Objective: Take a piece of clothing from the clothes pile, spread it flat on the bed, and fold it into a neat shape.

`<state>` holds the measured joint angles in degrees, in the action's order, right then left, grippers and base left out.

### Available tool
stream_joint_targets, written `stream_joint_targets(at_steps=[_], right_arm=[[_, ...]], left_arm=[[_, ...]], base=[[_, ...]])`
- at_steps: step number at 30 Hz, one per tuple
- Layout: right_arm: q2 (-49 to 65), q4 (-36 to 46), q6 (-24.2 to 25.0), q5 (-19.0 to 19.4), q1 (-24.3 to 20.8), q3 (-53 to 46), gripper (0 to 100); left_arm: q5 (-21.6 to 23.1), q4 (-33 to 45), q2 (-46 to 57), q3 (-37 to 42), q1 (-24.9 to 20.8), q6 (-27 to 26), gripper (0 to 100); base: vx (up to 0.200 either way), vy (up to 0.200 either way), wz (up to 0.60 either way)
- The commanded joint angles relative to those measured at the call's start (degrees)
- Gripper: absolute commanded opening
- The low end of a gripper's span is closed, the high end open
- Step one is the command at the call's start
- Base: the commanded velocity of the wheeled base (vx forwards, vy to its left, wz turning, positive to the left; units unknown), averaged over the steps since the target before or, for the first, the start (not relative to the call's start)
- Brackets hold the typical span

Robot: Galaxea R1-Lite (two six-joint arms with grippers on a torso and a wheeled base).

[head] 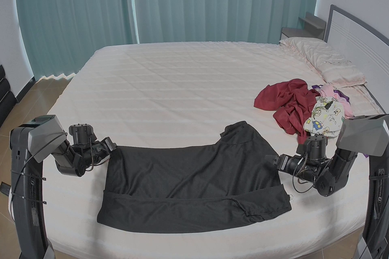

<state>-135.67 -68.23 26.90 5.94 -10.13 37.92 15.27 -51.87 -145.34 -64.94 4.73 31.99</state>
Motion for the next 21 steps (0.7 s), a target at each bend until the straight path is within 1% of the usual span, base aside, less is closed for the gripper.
stream_joint_targets(at_steps=[1, 2, 3, 4, 8, 10, 11, 12, 13, 15, 17, 19, 21], right_arm=[[-0.4, 8.0, 0.1, -1.0, -0.2, 11.6, 100], [-1.0, 11.2, 0.1, -1.4, -0.5, 15.2, 100], [-1.2, 11.8, 0.1, -1.4, -0.5, 16.0, 100], [-2.3, 14.6, 0.1, -1.5, -0.6, 19.7, 100], [-5.1, 18.9, -0.2, -2.0, -0.6, 27.0, 100], [-5.4, 19.4, -0.4, -2.0, -0.5, 27.6, 100], [-7.5, 22.5, -1.6, -2.1, -0.4, 31.9, 100], [-8.1, 23.4, -2.6, -1.9, -0.2, 33.4, 100], [-8.1, 23.4, -2.6, -1.9, -0.2, 33.4, 100], [-10.5, 24.9, -6.1, -1.2, -0.1, 36.9, 100], [-12.9, 25.1, -8.1, -1.0, -0.1, 39.8, 100], [-13.9, 26.0, -8.8, -0.9, -0.2, 41.9, 100], [-14.7, 28.5, -9.0, -0.9, -0.5, 44.0, 100]], left_arm=[[-1.1, -4.0, 0.0, 0.6, -0.3, 2.4, 0], [-1.1, -4.2, 0.0, 1.0, -0.3, 2.4, 0], [-1.1, -4.2, 0.0, 1.2, -0.3, 2.4, 0], [-1.1, -4.4, 0.1, 1.9, -0.4, 2.4, 0], [-0.5, -4.5, 0.2, 3.7, -0.4, 2.6, 0], [-0.5, -4.5, 0.2, 3.8, -0.4, 2.6, 0], [-0.4, -4.5, 0.1, 4.0, -0.5, 2.6, 0], [-0.3, -4.5, 0.1, 4.1, -0.4, 2.6, 0], [-0.3, -4.5, 0.1, 4.1, -0.4, 2.6, 0], [-0.3, -4.5, 0.2, 5.2, -0.6, 3.5, 0], [-0.3, -4.7, 0.4, 6.0, -0.9, 4.1, 0], [-0.3, -5.2, 0.6, 6.3, -0.9, 4.3, 0], [-0.3, -5.3, 0.5, 6.3, -0.9, 4.3, 0]], base=[[0.0, 0.0, 0.0], [0.0, 0.0, 0.0], [0.0, 0.0, 0.0], [0.0, 0.0, 0.0], [0.0, 0.0, 0.0], [0.0, 0.0, 0.0], [0.0, 0.0, 0.0], [0.0, 0.0, 0.0], [0.0, 0.0, 0.0], [0.0, 0.0, 0.0], [0.0, 0.0, 0.0], [0.0, 0.0, 0.0], [0.0, 0.0, 0.0]])
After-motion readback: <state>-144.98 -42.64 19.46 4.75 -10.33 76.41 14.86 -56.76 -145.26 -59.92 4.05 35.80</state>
